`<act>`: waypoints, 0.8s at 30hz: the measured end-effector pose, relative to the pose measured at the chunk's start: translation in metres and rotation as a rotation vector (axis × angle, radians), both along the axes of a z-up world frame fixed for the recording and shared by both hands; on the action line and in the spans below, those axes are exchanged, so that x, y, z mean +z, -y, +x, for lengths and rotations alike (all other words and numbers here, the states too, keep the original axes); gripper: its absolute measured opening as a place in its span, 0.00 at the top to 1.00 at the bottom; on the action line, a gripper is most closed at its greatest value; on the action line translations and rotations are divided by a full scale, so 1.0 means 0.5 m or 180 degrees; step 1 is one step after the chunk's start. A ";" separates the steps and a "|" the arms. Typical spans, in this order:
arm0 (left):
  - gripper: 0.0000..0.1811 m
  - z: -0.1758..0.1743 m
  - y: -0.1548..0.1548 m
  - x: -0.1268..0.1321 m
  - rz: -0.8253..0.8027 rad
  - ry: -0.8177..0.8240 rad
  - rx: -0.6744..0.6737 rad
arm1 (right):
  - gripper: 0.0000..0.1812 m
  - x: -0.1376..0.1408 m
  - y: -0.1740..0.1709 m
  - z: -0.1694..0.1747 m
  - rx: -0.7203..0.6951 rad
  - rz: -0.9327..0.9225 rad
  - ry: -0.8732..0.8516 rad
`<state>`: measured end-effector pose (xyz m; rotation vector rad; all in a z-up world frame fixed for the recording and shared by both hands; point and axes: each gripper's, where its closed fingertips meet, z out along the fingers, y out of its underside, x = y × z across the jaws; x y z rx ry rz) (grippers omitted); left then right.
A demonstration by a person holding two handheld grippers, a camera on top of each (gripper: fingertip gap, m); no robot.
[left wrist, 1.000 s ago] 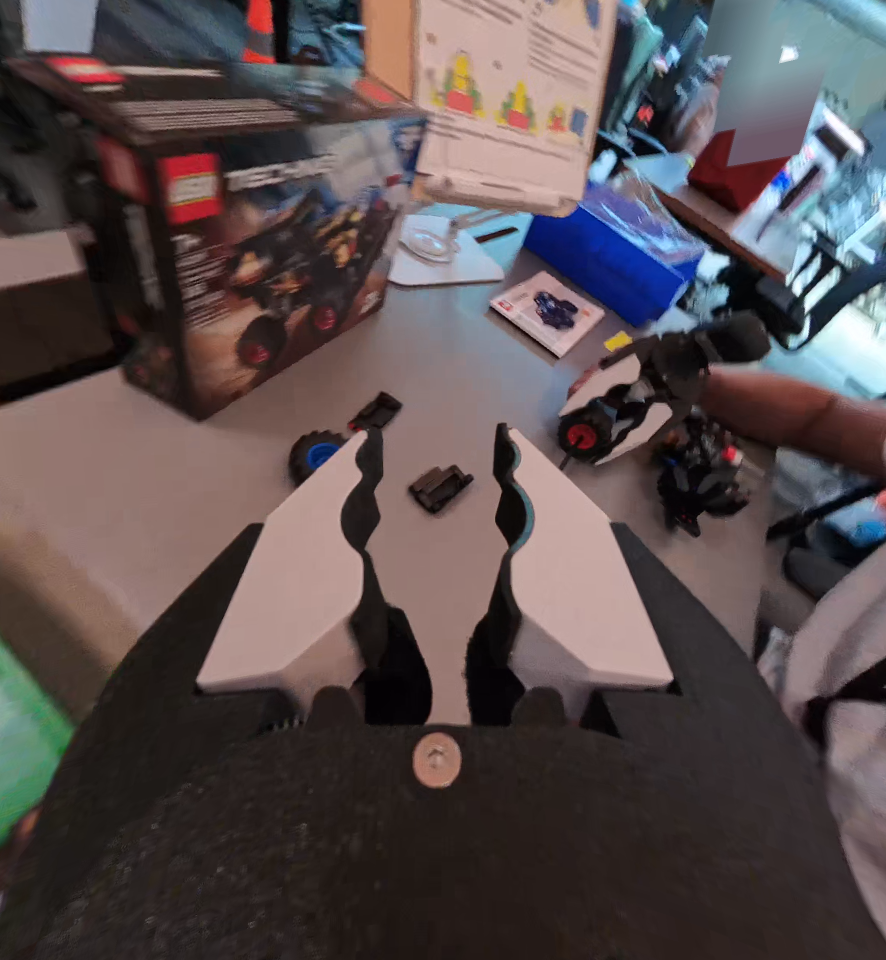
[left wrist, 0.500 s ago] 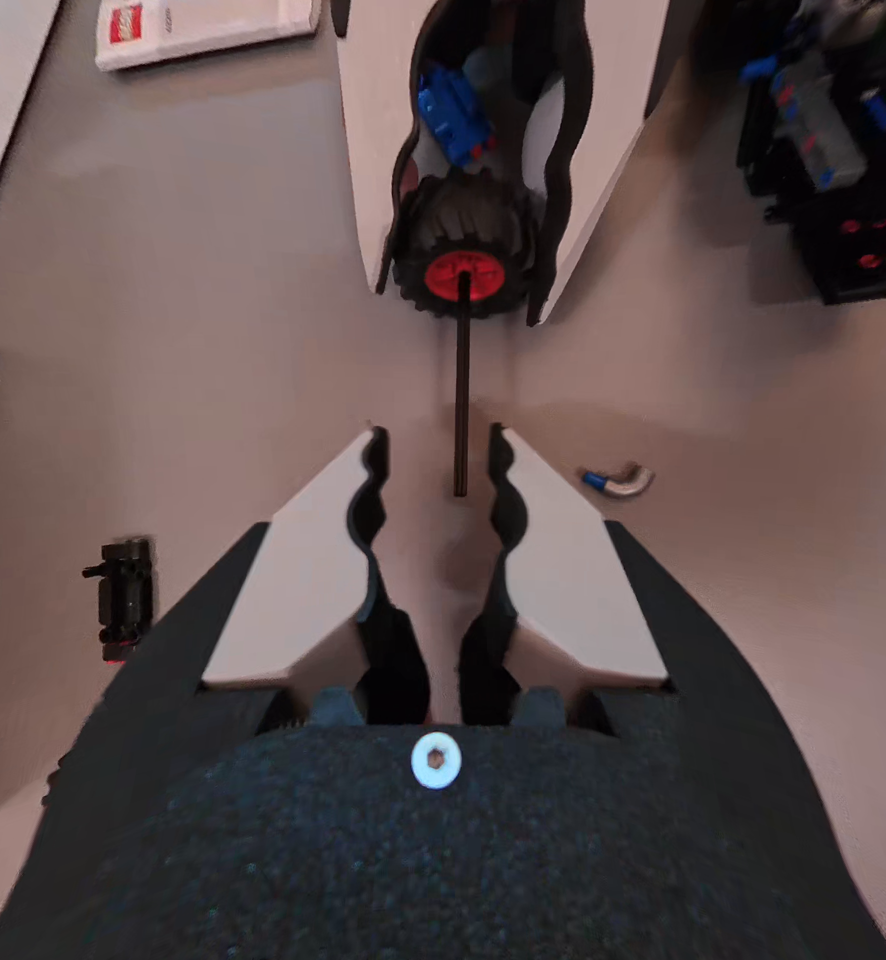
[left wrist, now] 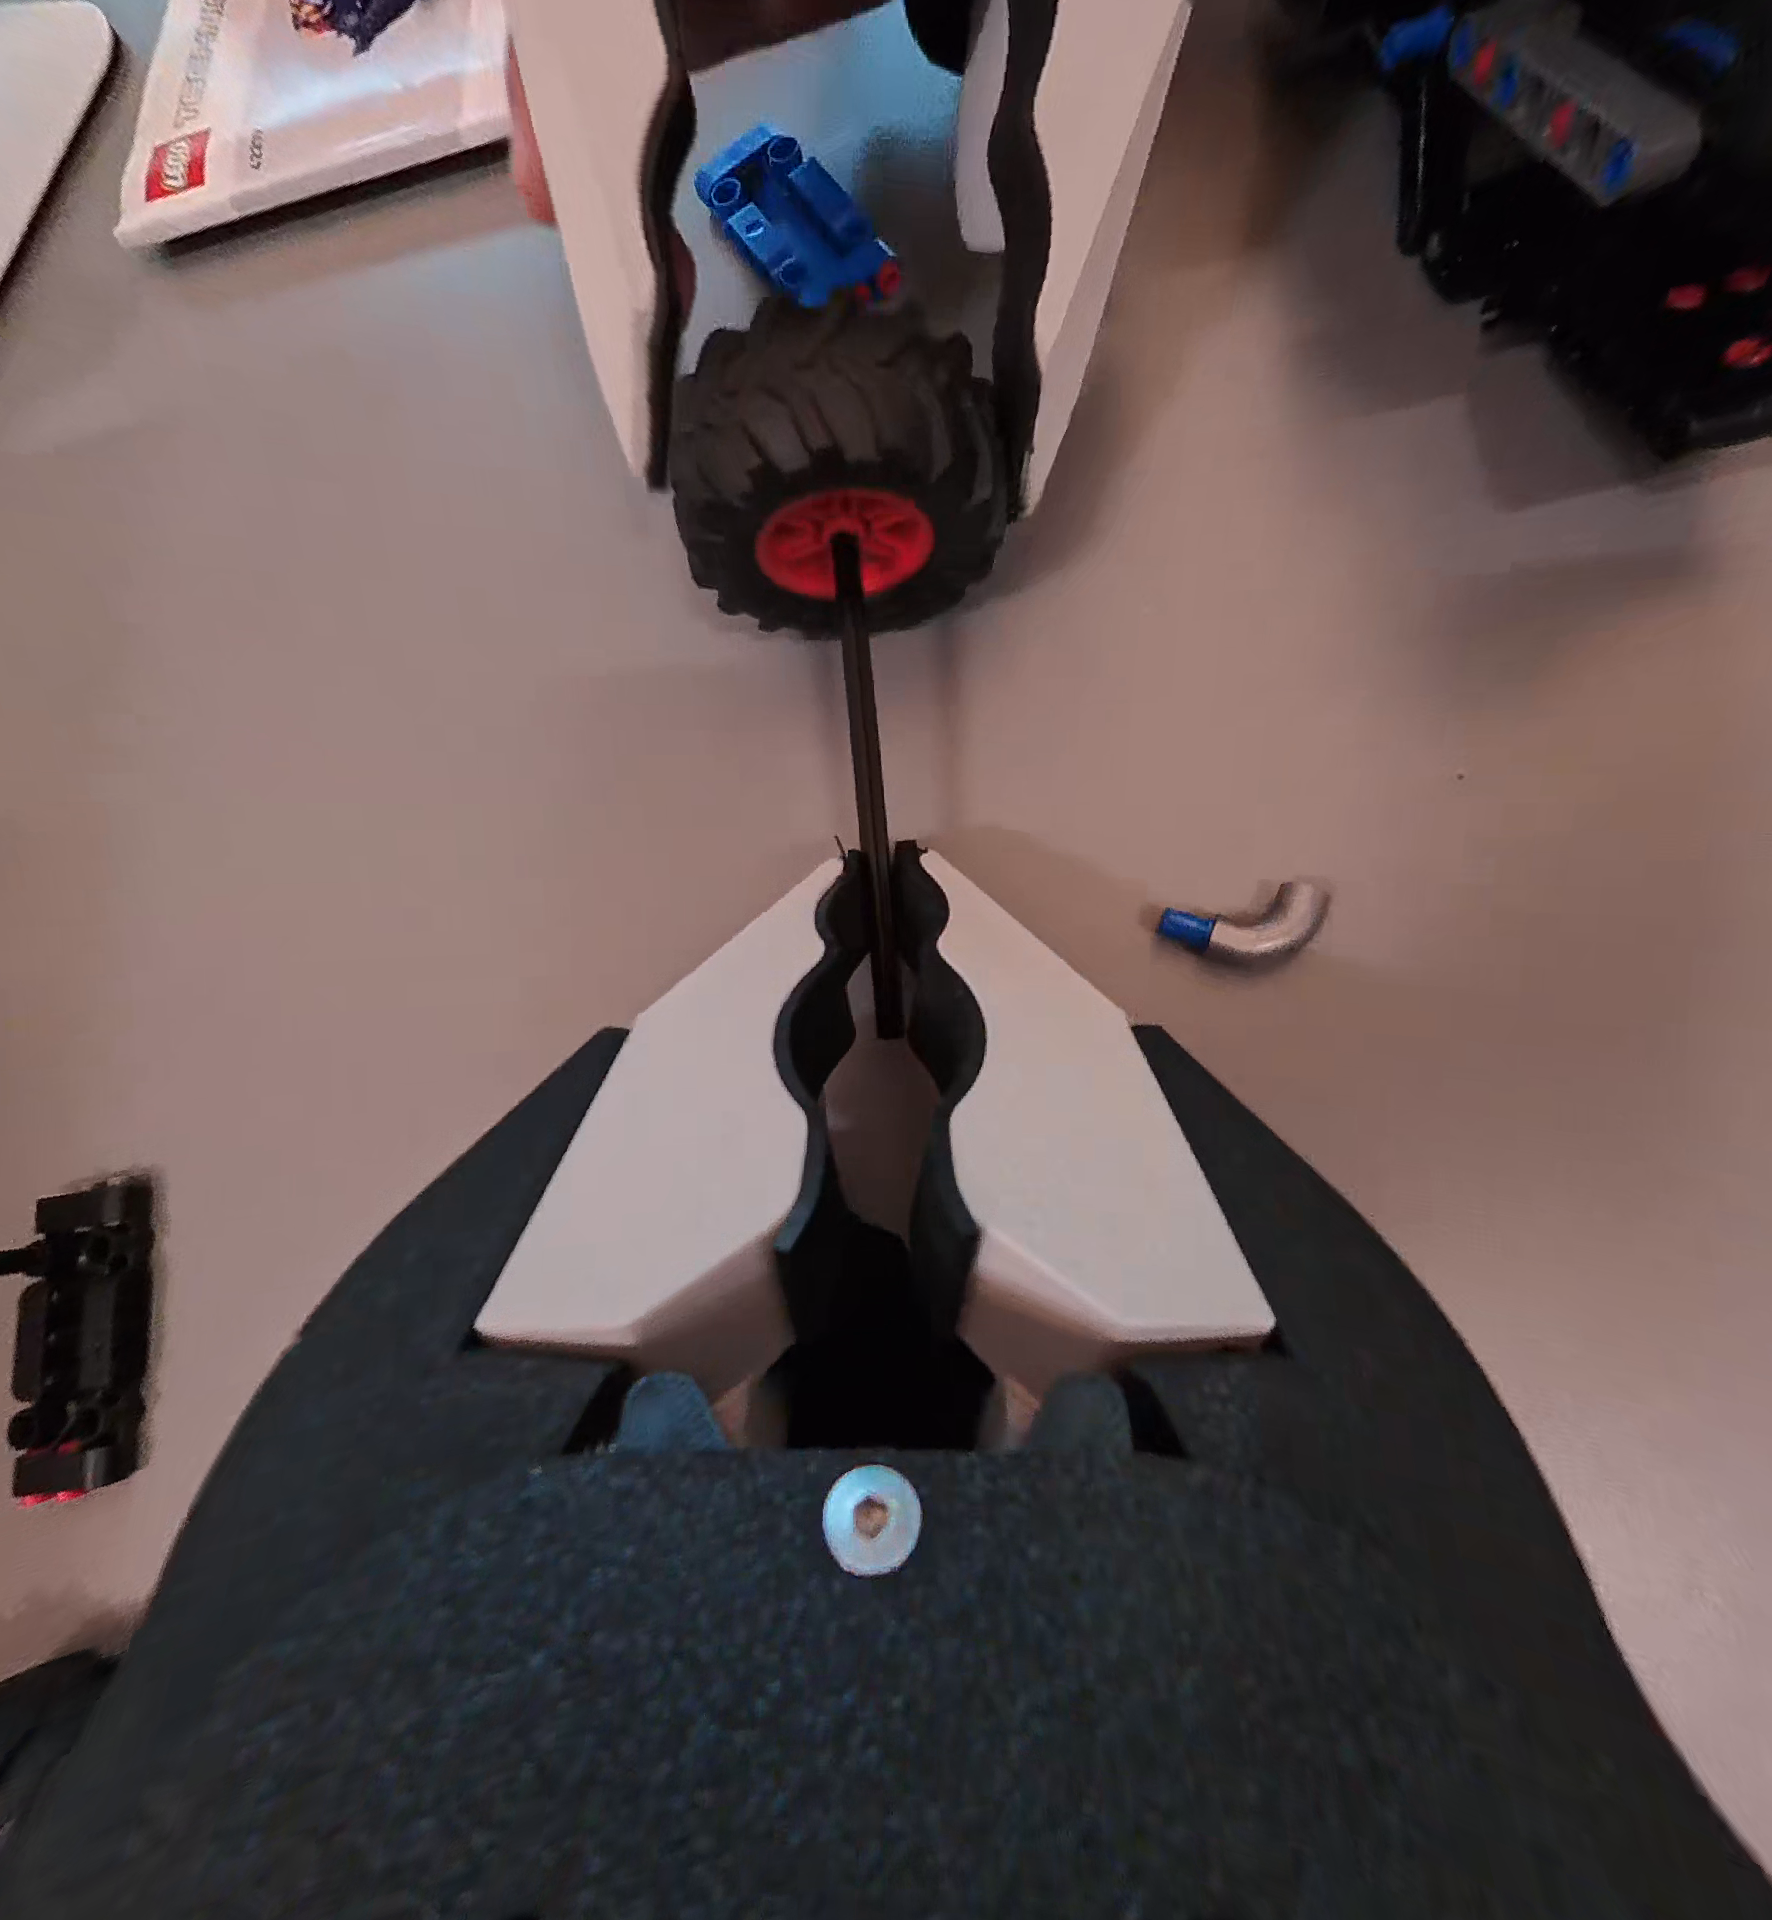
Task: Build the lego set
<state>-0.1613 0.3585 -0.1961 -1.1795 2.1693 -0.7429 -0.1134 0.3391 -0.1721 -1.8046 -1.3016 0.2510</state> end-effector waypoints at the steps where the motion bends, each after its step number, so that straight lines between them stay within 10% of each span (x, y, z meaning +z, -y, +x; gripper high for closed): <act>1: 0.98 0.001 0.000 0.000 -0.0005 0.0017 -0.0007 | 0.67 -0.002 -0.002 -0.002 -0.0004 0.0000 0.0016; 24: 0.96 -0.024 -0.018 0.002 0.0074 0.0155 -0.0112 | 0.67 -0.005 -0.005 -0.001 -0.0013 0.0075 0.0076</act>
